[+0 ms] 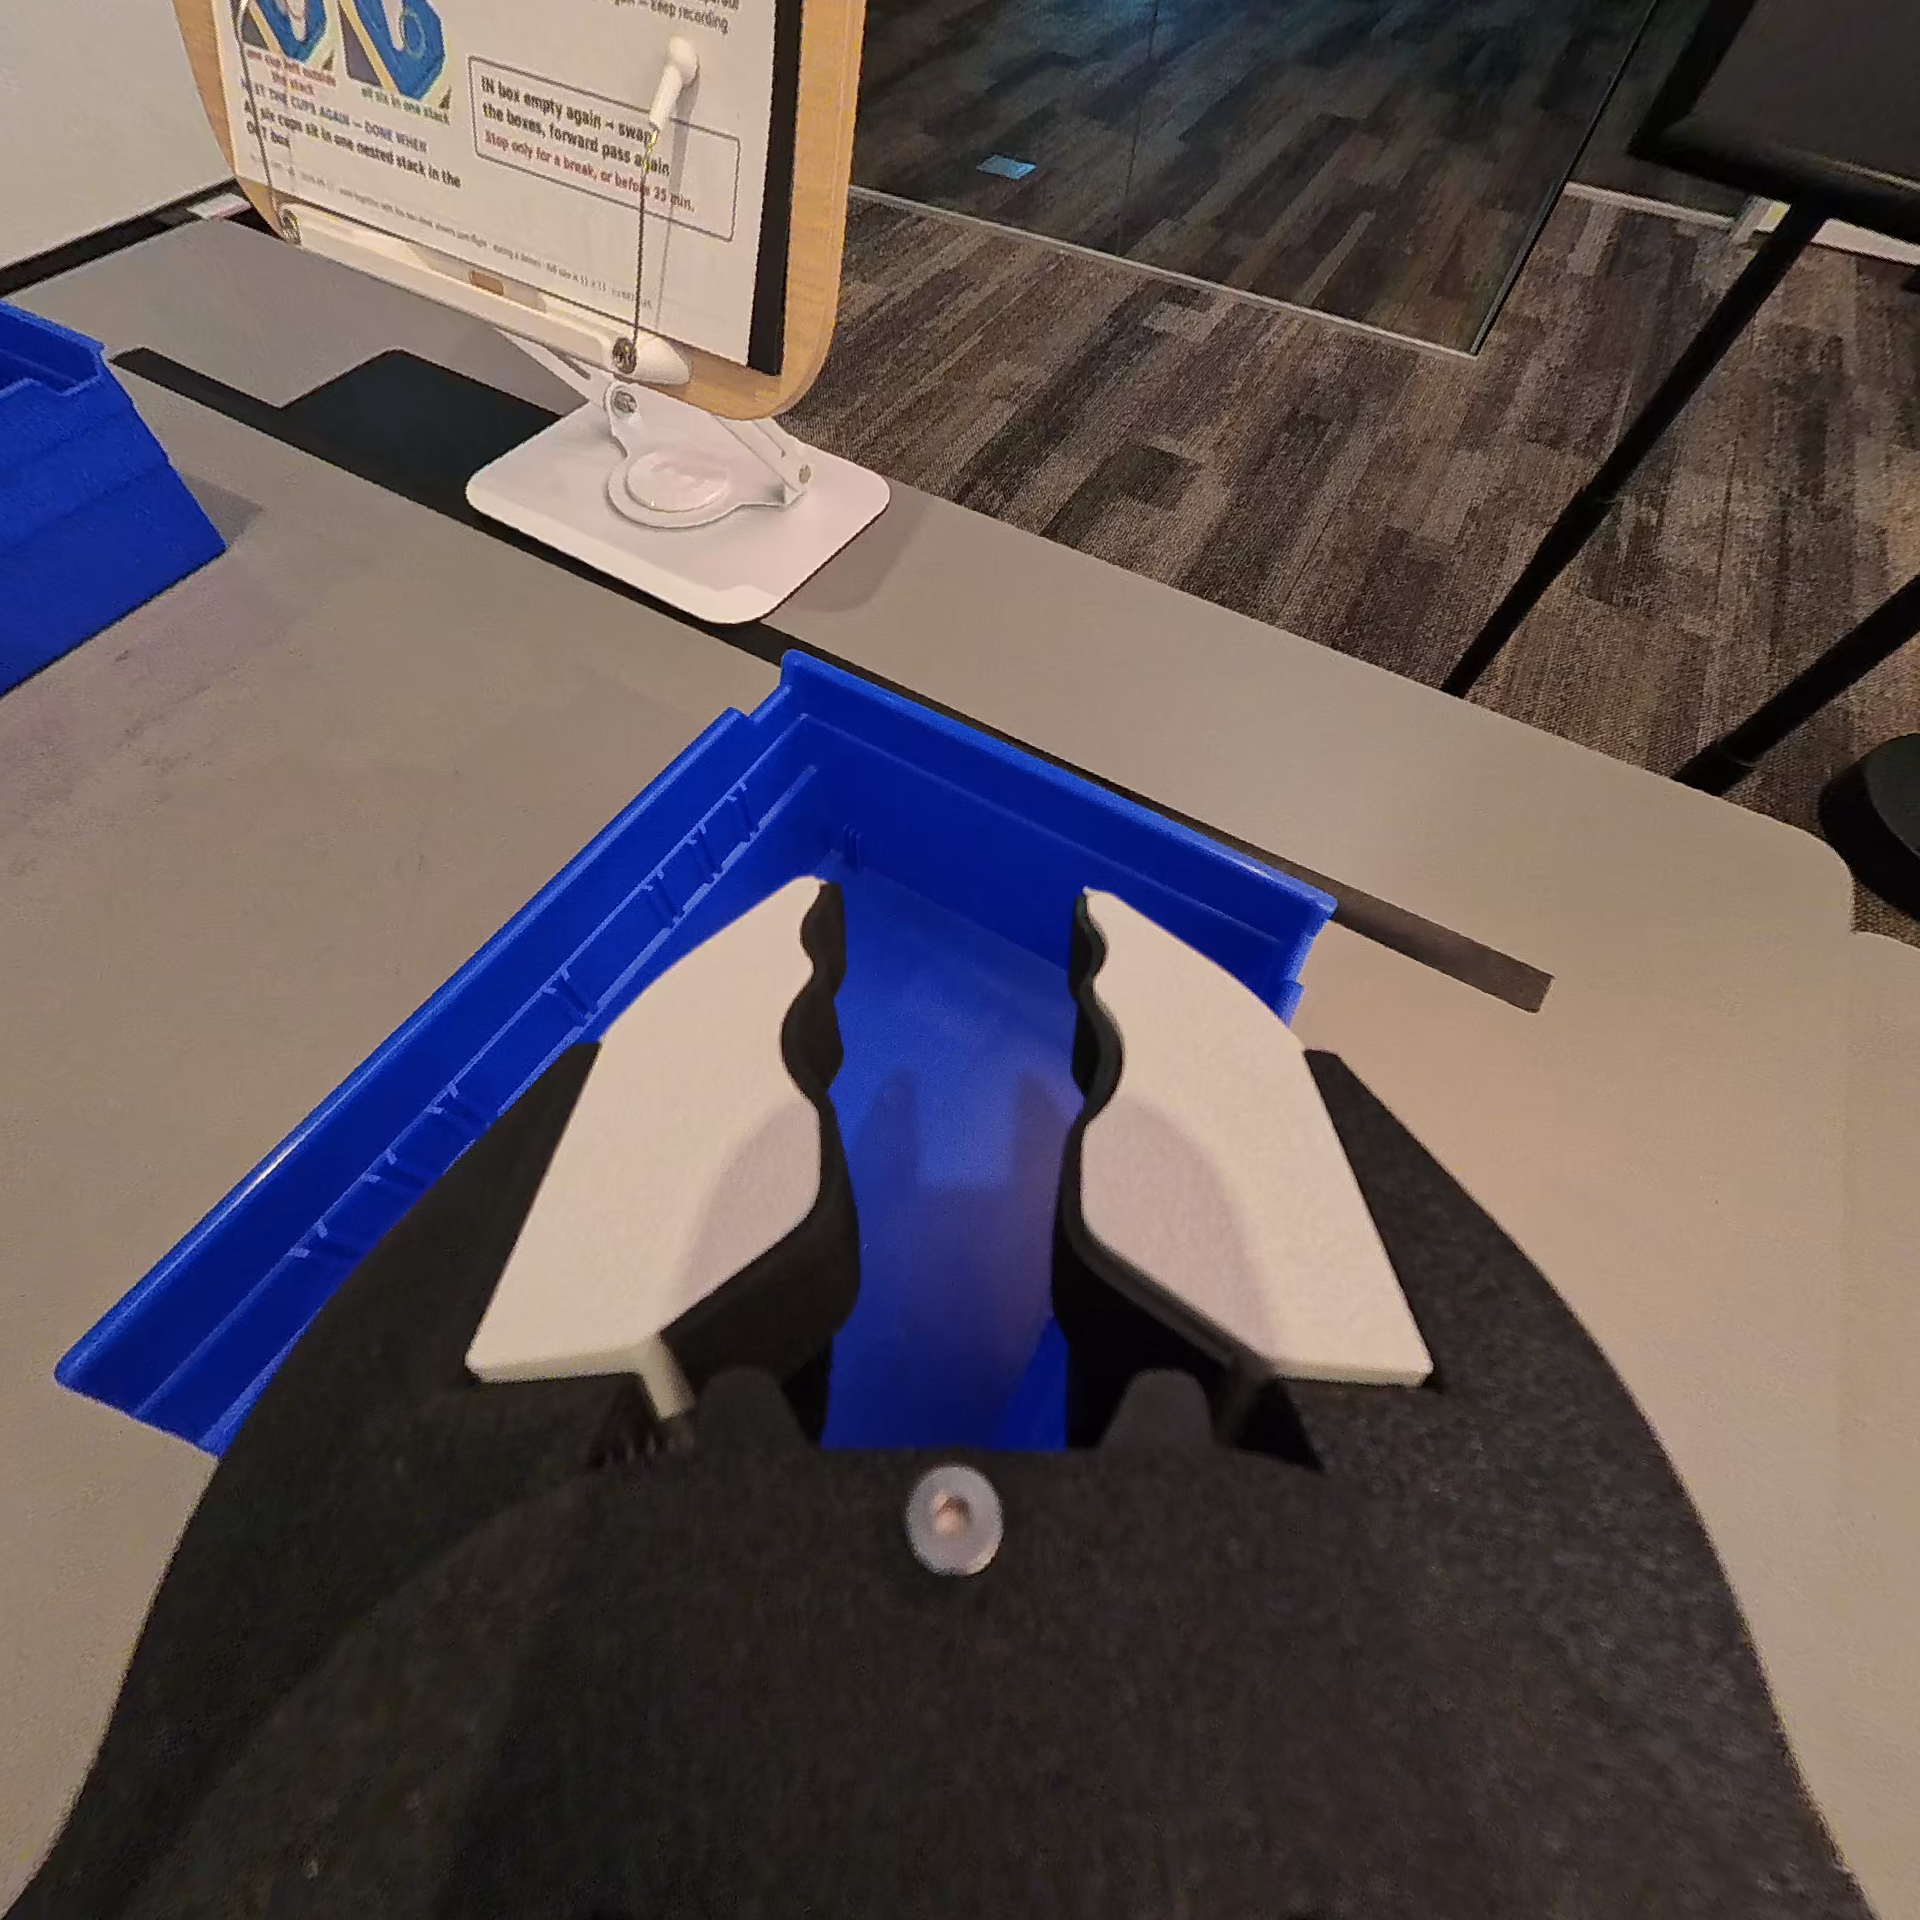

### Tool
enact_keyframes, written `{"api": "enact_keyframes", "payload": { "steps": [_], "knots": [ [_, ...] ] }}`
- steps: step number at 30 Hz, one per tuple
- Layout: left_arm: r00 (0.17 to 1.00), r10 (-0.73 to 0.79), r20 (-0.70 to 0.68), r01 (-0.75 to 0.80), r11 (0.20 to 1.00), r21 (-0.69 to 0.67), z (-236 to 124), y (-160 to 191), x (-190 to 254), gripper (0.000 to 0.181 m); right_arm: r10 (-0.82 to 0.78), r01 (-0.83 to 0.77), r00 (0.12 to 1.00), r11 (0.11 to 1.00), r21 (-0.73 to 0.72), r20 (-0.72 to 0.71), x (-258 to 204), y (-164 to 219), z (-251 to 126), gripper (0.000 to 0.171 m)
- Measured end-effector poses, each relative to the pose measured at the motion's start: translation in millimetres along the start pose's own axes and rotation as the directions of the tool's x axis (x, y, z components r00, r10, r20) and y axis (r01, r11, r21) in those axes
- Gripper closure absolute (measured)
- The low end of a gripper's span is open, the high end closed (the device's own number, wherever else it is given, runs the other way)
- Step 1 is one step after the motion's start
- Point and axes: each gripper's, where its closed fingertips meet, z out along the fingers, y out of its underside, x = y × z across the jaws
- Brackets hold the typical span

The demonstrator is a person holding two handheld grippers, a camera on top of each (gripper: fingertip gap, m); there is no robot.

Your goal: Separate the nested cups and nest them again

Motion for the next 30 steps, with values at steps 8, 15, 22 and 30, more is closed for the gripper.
{"api": "enact_keyframes", "payload": {
  "steps": [8,15,22,30],
  "knots": [
    [0.999,-0.021,-0.025,0.022,0.998,0.054,-3.9,-4.5,-1.6,0.088,-0.022,0.022,1.000,0.999,-0.032,0.000,-2.3,4.1,4.1,0.129],
    [0.998,-0.042,-0.055,0.046,0.997,0.065,-3.5,-6.7,2.1,0.089,-0.027,0.027,1.000,0.998,-0.050,0.001,-2.2,7.4,6.8,0.130],
    [0.997,-0.021,-0.074,0.024,0.999,0.041,-2.8,-7.9,8.9,0.089,-0.031,0.030,1.000,0.997,-0.068,-0.003,-0.6,11.2,8.7,0.130],
    [0.997,0.010,-0.081,-0.007,0.999,0.042,-5.5,-15.5,11.2,0.090,-0.038,0.038,0.999,0.995,-0.097,-0.005,0.5,16.6,11.1,0.130]
  ]
}}
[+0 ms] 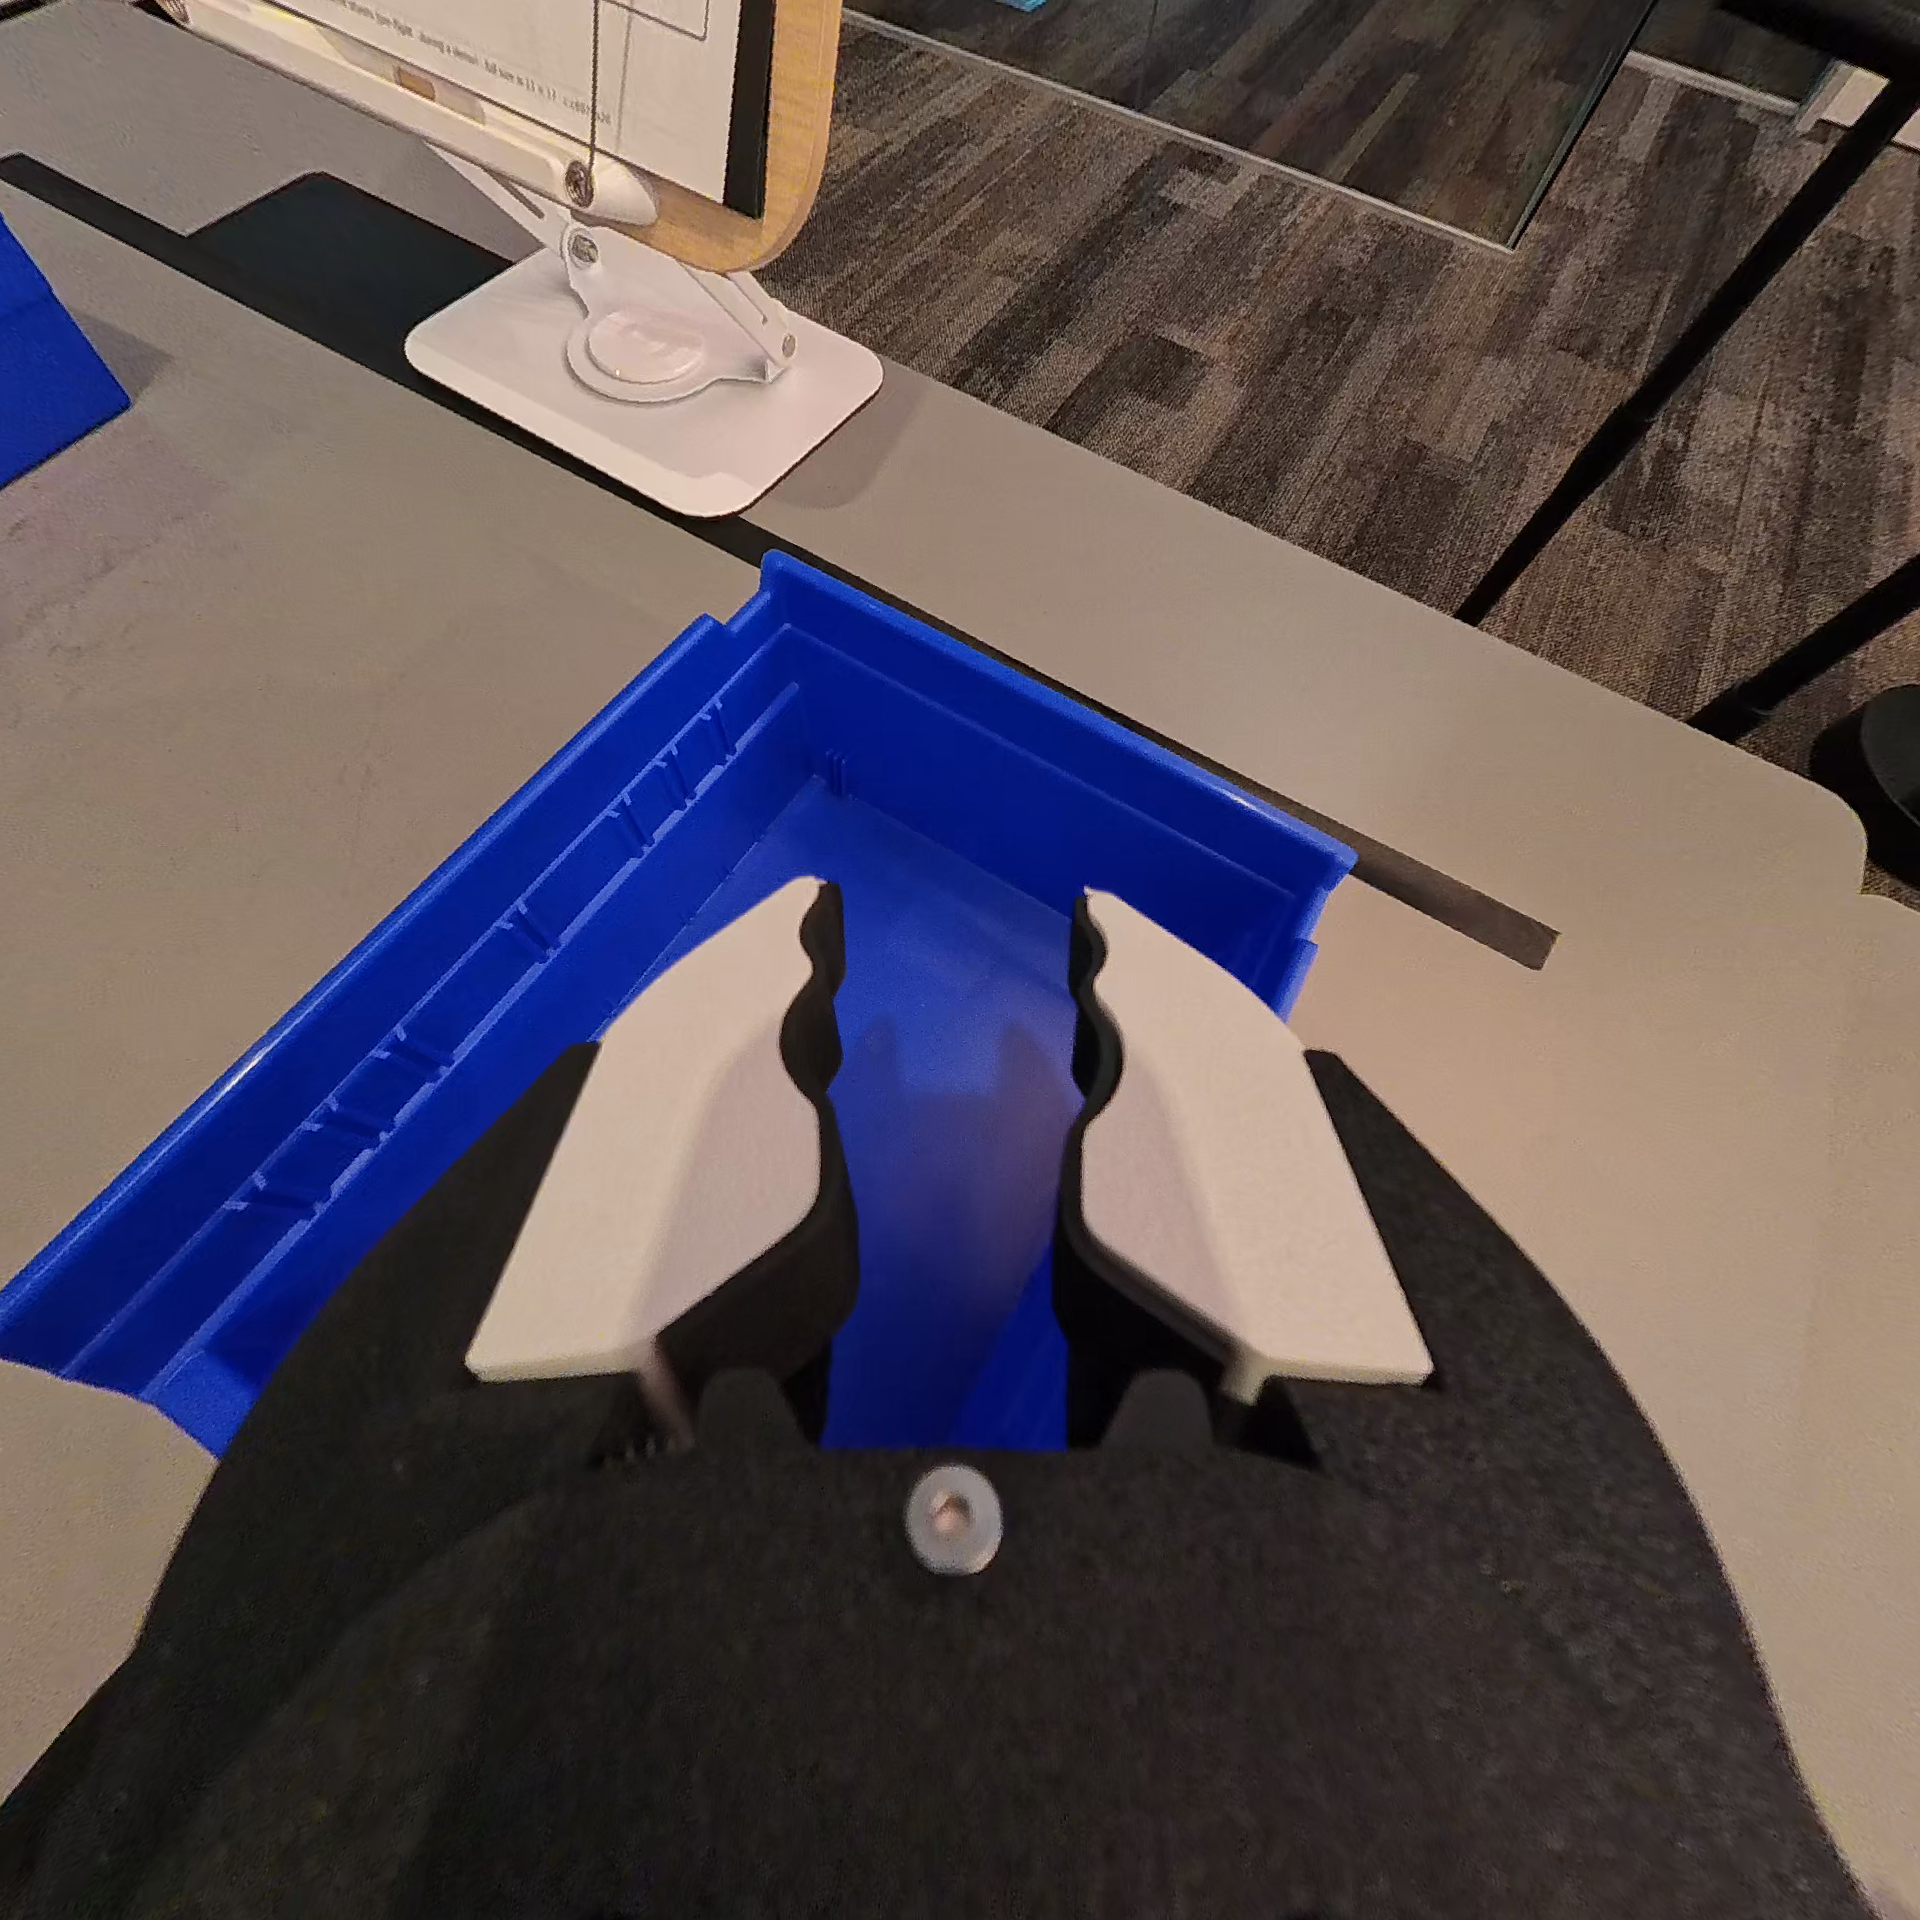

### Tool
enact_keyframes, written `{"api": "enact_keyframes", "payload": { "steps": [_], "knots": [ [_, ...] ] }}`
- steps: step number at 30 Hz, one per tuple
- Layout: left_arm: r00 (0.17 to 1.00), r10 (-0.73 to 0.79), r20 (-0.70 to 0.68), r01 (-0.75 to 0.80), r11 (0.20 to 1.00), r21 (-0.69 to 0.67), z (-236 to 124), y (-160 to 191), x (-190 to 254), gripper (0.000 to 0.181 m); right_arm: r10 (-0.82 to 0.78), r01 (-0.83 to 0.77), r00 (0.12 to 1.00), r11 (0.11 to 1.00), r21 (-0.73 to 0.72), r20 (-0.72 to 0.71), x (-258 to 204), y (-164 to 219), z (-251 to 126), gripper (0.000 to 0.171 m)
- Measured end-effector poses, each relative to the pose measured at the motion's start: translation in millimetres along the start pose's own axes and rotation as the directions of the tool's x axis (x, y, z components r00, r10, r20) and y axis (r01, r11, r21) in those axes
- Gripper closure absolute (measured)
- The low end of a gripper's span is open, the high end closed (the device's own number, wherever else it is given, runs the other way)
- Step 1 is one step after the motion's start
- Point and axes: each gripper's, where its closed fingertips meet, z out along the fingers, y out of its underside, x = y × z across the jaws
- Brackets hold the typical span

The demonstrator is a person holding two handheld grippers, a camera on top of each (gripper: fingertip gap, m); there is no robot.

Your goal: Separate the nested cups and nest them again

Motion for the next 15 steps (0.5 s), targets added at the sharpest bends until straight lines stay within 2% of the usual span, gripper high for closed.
{"api": "enact_keyframes", "payload": {
  "steps": [4,8,11,15],
  "knots": [
    [0.998,-0.003,-0.061,0.009,0.996,0.087,-17.6,-42.0,10.4,0.090,-0.013,0.013,1.000,1.000,0.000,-0.009,-0.4,-1.8,-1.1,0.130],
    [0.989,0.042,-0.145,-0.015,0.984,0.179,-45.3,-96.1,39.0,0.091,-0.028,0.029,0.999,0.999,0.036,-0.015,-3.9,-12.3,-6.5,0.131],
    [0.966,0.078,-0.247,-0.022,0.975,0.220,-65.8,-128.0,79.3,0.090,-0.047,0.048,0.999,0.996,0.071,-0.014,-11.2,-23.6,-12.3,0.129],
    [0.898,0.144,-0.416,-0.040,0.968,0.248,-85.2,-146.1,156.0,0.090,-0.074,0.069,0.997,0.985,0.158,0.026,-34.7,-49.1,-17.2,0.130]
  ]
}}
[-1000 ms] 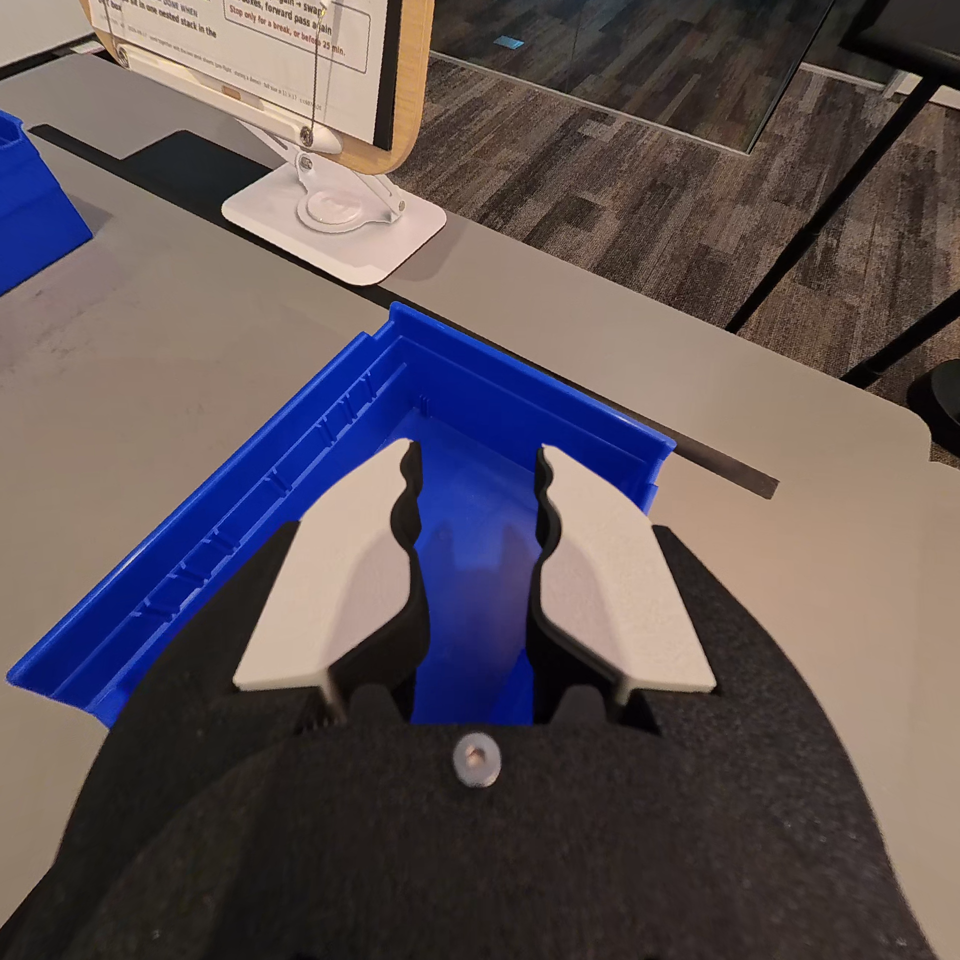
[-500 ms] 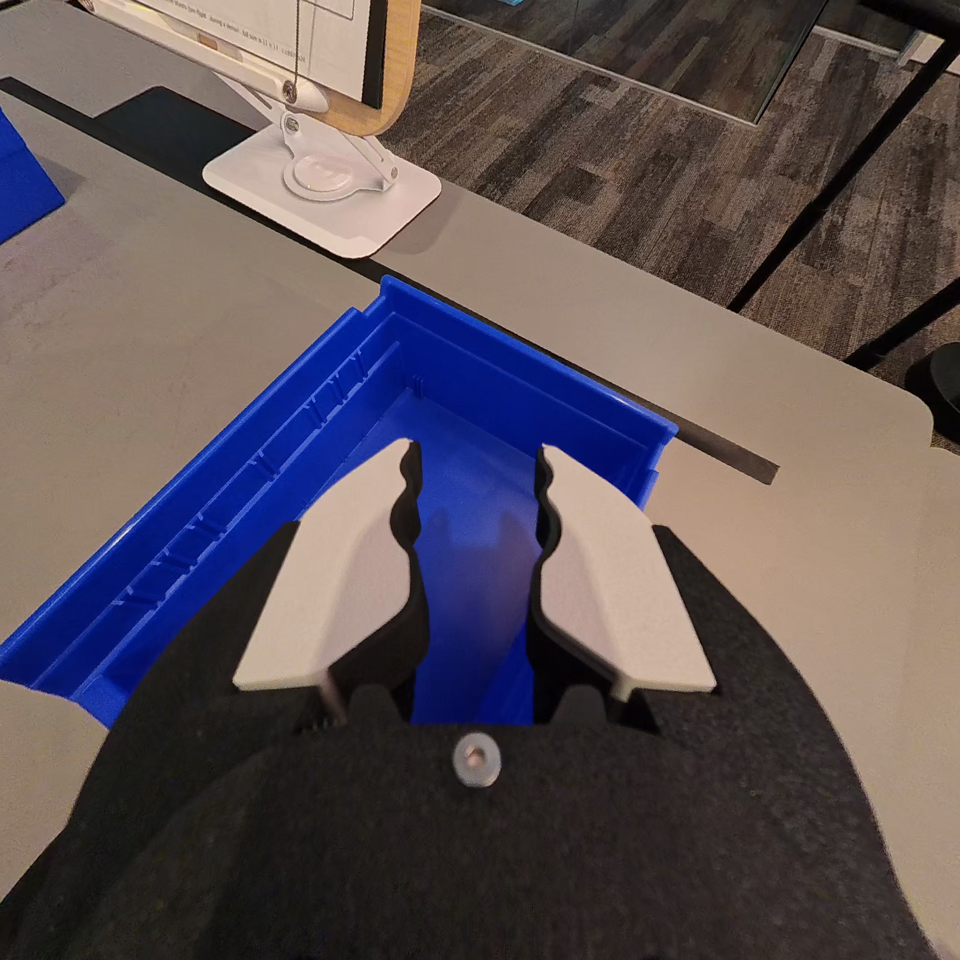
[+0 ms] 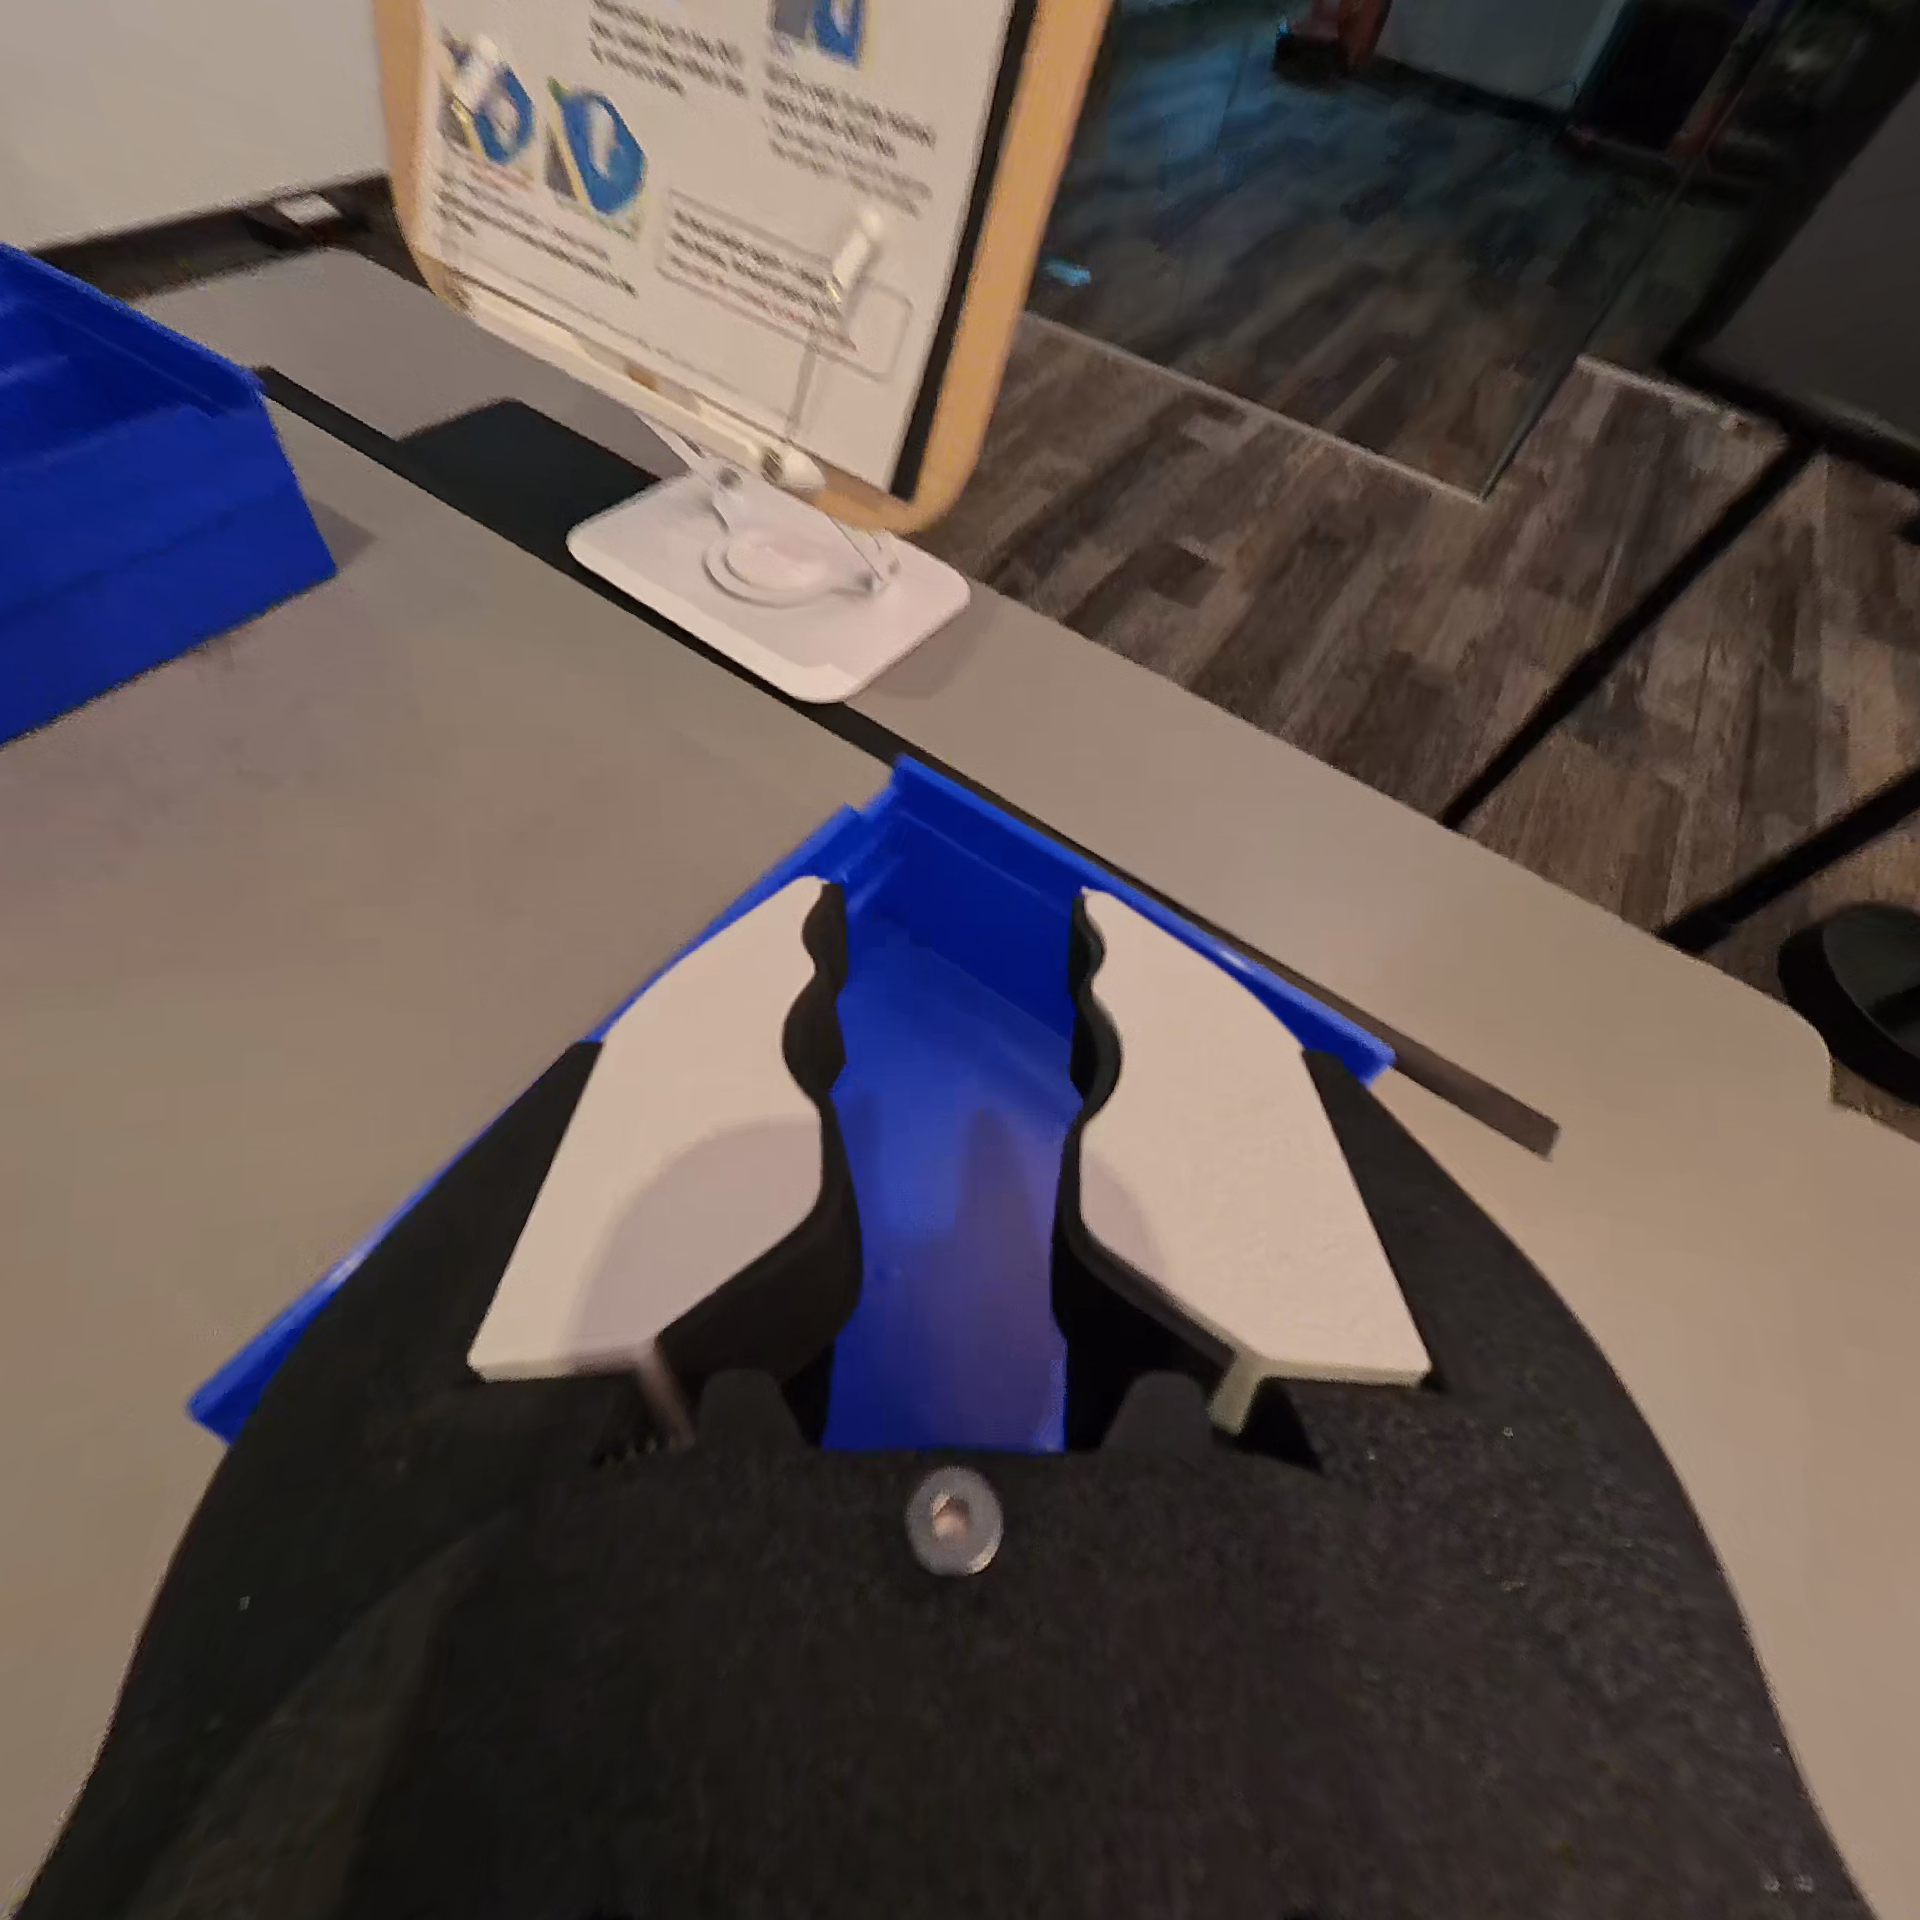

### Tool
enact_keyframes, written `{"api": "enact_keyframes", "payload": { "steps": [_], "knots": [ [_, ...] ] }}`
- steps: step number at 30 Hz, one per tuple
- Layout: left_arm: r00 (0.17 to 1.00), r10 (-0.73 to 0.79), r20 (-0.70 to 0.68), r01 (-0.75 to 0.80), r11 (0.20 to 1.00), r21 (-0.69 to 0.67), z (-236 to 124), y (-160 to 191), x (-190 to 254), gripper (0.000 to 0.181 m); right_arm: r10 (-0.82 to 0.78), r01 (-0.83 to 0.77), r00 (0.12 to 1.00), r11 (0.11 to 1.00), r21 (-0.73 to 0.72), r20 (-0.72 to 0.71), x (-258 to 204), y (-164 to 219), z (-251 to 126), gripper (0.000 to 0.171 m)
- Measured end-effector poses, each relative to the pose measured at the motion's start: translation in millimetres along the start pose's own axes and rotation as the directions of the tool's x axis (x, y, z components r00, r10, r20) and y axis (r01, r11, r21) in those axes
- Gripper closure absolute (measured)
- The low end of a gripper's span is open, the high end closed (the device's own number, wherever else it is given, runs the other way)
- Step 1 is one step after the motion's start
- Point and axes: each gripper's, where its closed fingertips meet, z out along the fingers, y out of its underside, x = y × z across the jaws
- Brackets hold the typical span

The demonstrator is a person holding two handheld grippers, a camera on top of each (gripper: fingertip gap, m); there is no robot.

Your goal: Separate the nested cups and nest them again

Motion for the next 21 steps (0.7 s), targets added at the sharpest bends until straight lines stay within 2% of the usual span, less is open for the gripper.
{"api": "enact_keyframes", "payload": {
  "steps": [4,10,14,19,21],
  "knots": [
    [0.979,0.051,-0.198,-0.060,0.997,-0.043,28.4,2.0,79.8,0.090,-0.054,0.043,0.995,0.991,0.125,0.086,-38.1,-36.7,1.5,0.134],
    [0.894,0.108,-0.434,-0.180,0.975,-0.129,60.7,37.7,169.0,0.091,-0.184,0.127,0.953,0.963,0.237,0.239,-106.0,-69.6,-1.3,0.136],
    [0.841,0.105,-0.532,-0.237,0.954,-0.186,71.5,73.9,199.9,0.091,-0.293,0.213,0.861,0.950,0.228,0.415,-159.7,-65.9,-5.4,0.143],
    [0.799,0.066,-0.598,-0.250,0.940,-0.231,79.3,112.7,219.8,0.091,-0.480,0.374,0.768,0.873,0.312,0.425,-205.7,-69.9,-17.0,0.158],
    [0.794,0.096,-0.601,-0.281,0.934,-0.222,81.8,123.8,221.9,0.091,-0.535,0.433,0.743,0.843,0.320,0.402,-217.9,-68.2,-16.8,0.164]
  ]
}}
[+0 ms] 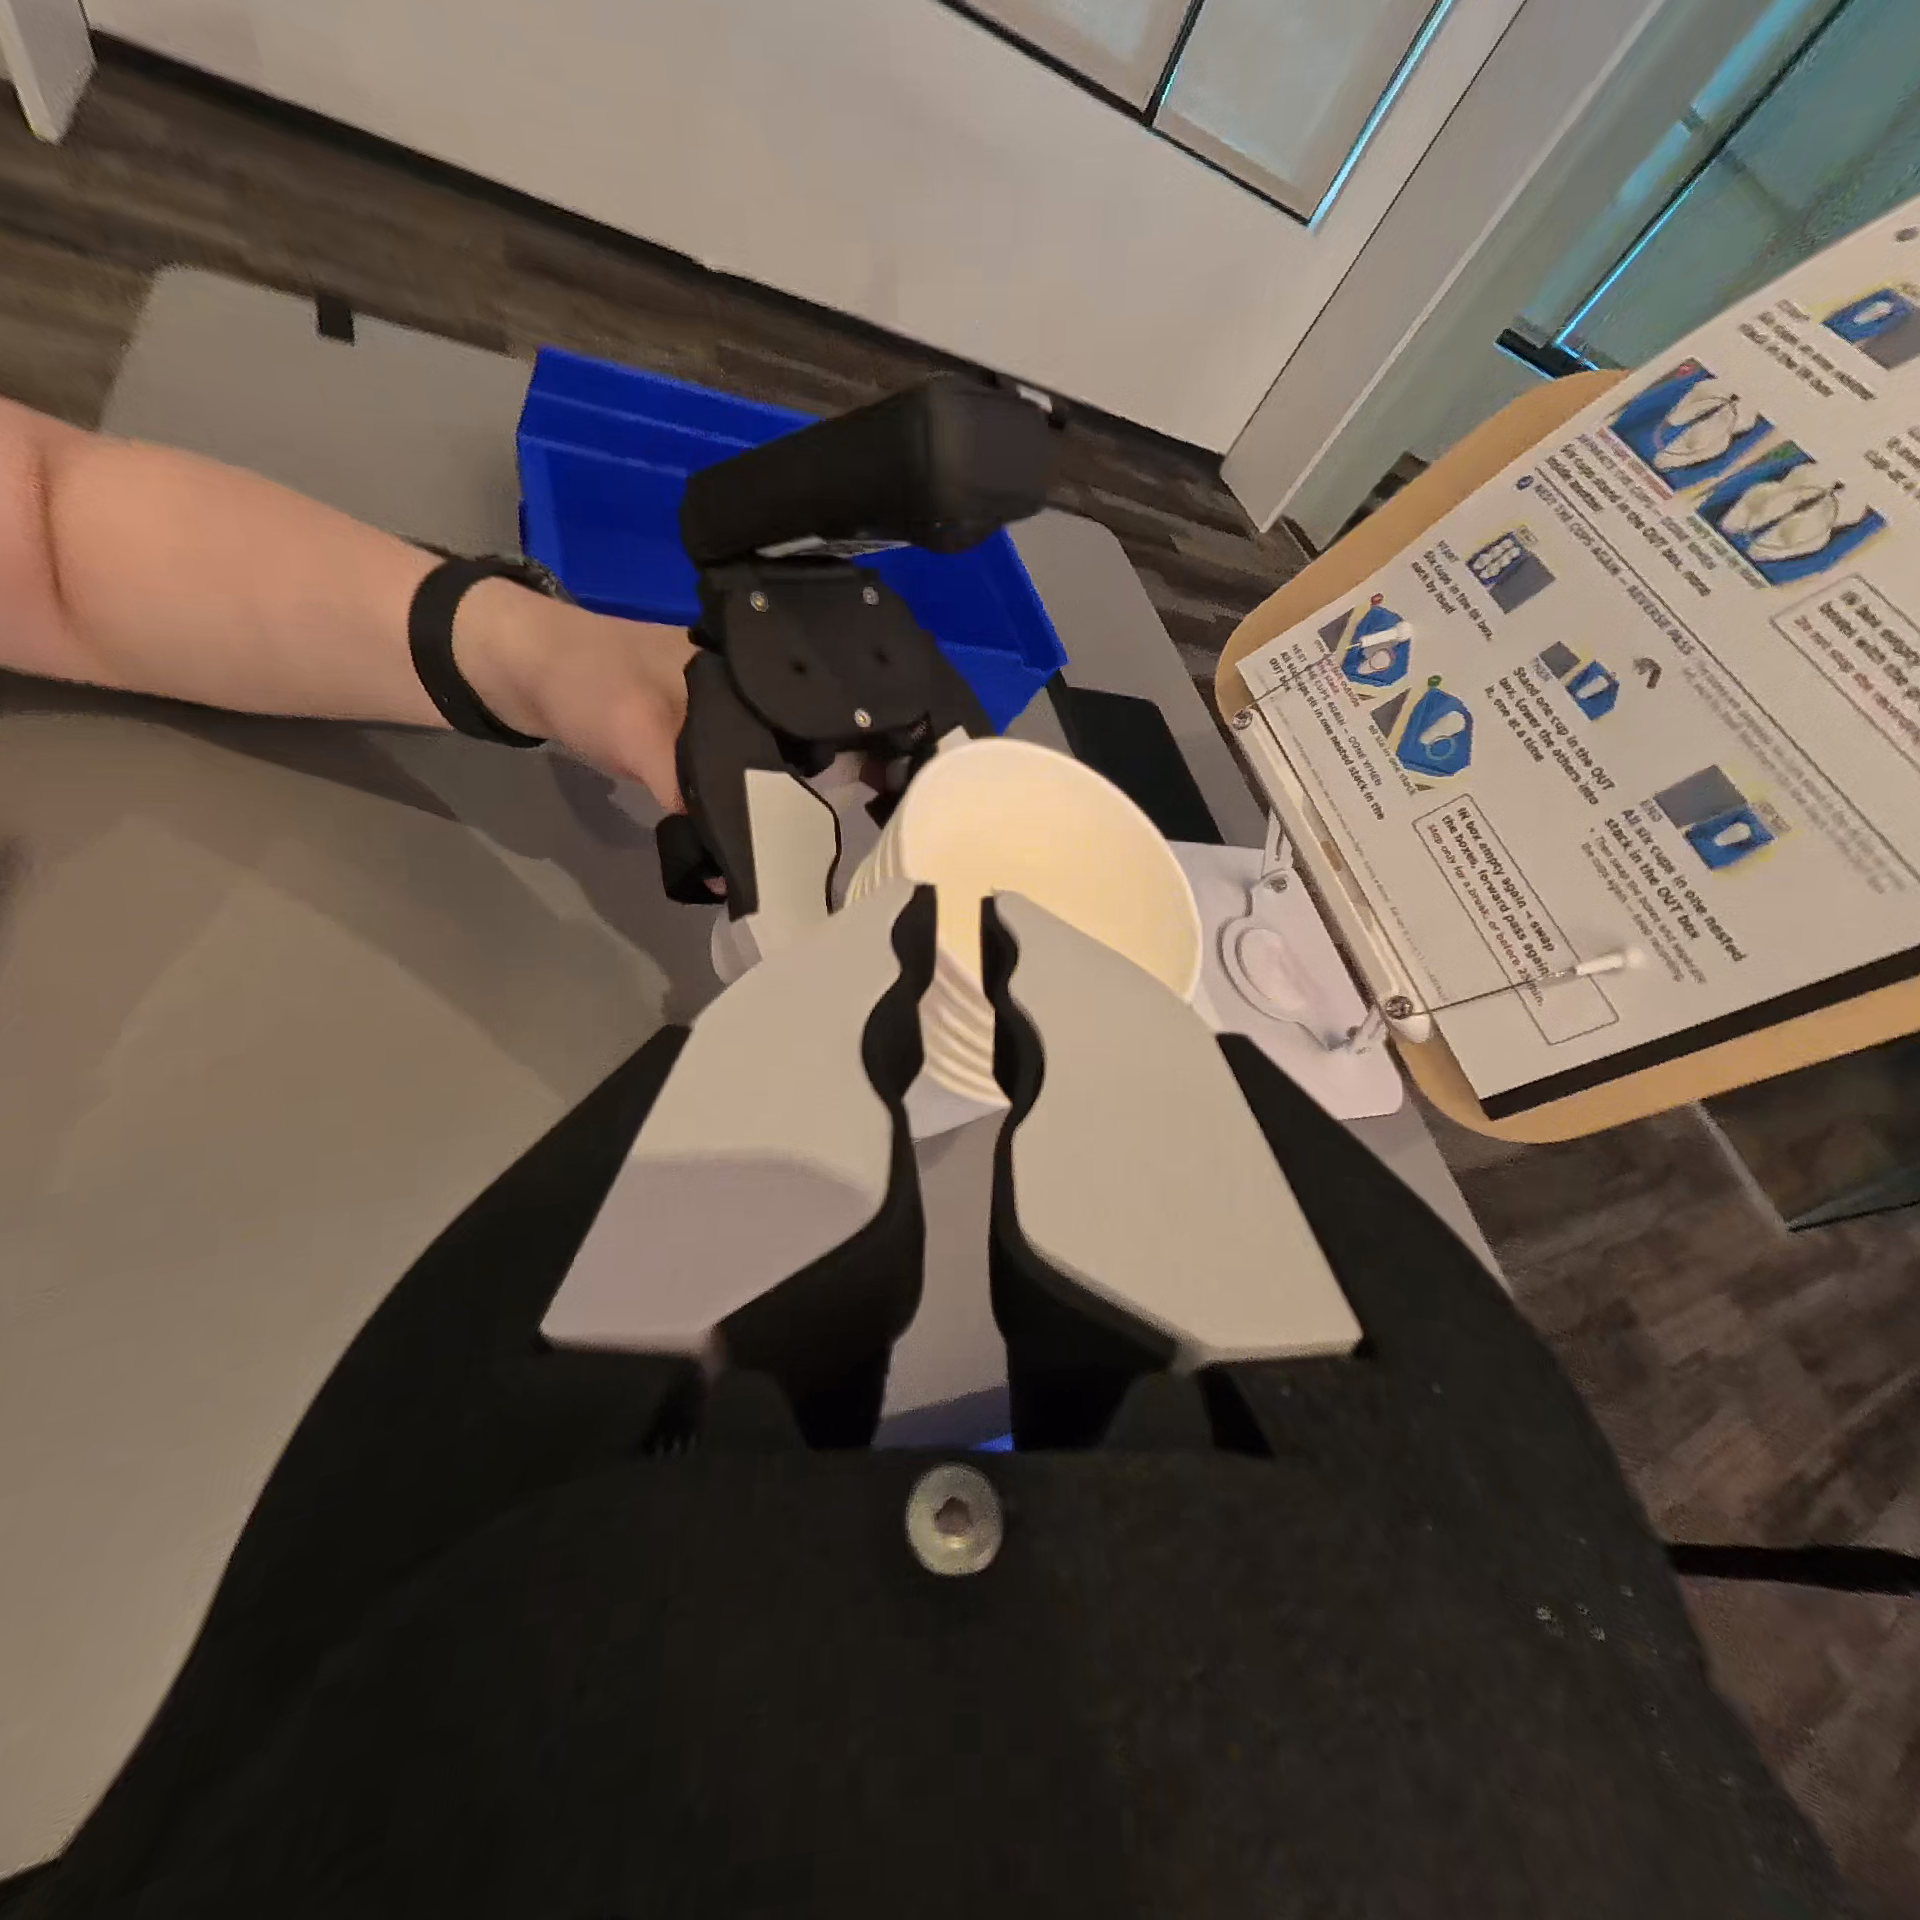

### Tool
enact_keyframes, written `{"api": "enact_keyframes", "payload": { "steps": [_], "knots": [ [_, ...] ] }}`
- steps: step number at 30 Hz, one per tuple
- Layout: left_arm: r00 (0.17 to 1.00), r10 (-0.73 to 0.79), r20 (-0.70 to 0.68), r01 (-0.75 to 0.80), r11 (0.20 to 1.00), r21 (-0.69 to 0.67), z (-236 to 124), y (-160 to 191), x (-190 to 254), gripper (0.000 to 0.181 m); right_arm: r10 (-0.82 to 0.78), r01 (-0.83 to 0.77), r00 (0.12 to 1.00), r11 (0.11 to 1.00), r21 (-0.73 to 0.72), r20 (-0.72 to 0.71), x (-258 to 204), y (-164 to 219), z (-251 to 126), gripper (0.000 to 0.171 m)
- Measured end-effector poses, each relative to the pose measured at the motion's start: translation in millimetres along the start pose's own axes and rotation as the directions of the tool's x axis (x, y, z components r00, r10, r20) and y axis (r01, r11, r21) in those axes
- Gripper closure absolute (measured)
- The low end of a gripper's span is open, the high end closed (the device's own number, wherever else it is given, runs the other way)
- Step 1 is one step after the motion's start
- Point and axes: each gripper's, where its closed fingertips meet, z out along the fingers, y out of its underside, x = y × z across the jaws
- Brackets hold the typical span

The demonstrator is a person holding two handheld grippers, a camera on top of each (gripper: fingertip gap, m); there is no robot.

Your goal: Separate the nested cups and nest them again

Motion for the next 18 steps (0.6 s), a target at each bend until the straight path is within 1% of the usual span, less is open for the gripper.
{"api": "enact_keyframes", "payload": {
  "steps": [4,6,7,10,13,16,18],
  "knots": [
    [0.997,0.061,0.039,-0.061,0.998,0.002,7.7,3.6,-1.0,0.091,-0.094,0.099,0.995,0.986,-0.133,0.043,-17.5,14.0,17.8,0.164],
    [0.995,0.079,0.056,-0.080,0.997,0.009,8.5,2.3,-1.3,0.091,-0.123,0.118,0.992,0.969,-0.215,-0.006,-9.5,25.8,25.3,0.164],
    [0.994,0.090,0.066,-0.091,0.996,0.003,9.0,3.6,-2.0,0.091,-0.134,0.125,0.991,0.965,-0.232,-0.020,-7.0,28.6,28.2,0.164],
    [0.990,0.114,0.087,-0.113,0.993,-0.025,11.1,10.2,-5.1,0.091,-0.119,0.126,0.992,0.969,-0.211,0.043,-17.0,29.9,35.0,0.159],
    [0.991,0.106,0.083,-0.105,0.994,-0.024,12.7,11.3,-4.9,0.091,-0.130,0.133,0.991,0.965,-0.228,0.027,-13.6,33.6,36.7,0.158],
    [0.989,0.120,0.090,-0.118,0.993,-0.032,13.2,11.8,-4.4,0.091,-0.098,0.114,0.992,0.964,-0.241,0.077,-19.2,39.4,36.8,0.158],
    [0.987,0.130,0.094,-0.127,0.991,-0.043,14.0,13.4,-3.9,0.091,-0.090,0.107,0.993,0.962,-0.250,0.080,-18.7,42.1,36.8,0.158]
  ]
}}
